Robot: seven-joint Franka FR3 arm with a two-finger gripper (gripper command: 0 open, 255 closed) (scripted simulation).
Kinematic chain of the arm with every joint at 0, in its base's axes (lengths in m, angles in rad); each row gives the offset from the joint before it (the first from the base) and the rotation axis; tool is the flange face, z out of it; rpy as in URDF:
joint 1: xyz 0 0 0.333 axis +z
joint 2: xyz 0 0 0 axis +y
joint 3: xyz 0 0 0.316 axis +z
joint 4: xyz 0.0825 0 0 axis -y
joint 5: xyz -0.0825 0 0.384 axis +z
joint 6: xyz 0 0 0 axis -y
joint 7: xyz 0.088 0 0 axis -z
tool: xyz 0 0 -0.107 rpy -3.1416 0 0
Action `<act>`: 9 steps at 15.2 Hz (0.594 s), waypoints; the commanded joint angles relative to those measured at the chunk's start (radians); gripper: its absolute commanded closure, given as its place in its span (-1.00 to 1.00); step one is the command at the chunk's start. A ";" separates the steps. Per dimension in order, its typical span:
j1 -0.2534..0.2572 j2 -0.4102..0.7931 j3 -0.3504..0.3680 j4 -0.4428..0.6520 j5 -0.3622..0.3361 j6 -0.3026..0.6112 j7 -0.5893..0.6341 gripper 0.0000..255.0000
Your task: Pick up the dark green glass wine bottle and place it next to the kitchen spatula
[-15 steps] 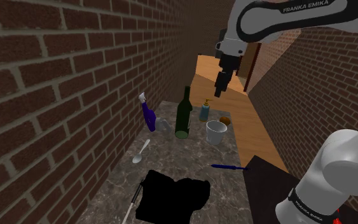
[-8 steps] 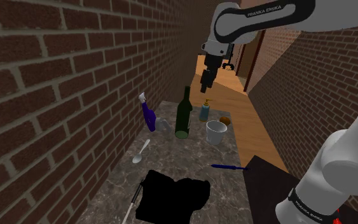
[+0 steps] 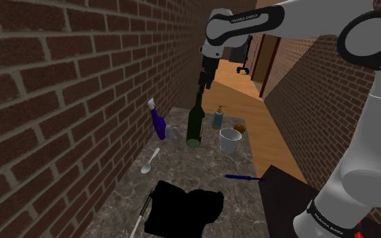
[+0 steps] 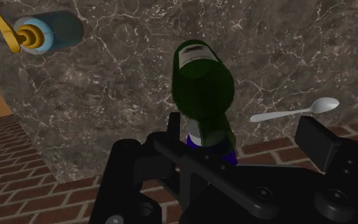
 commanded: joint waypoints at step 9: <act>-0.002 0.106 0.002 0.026 0.009 0.079 -0.016 -1.00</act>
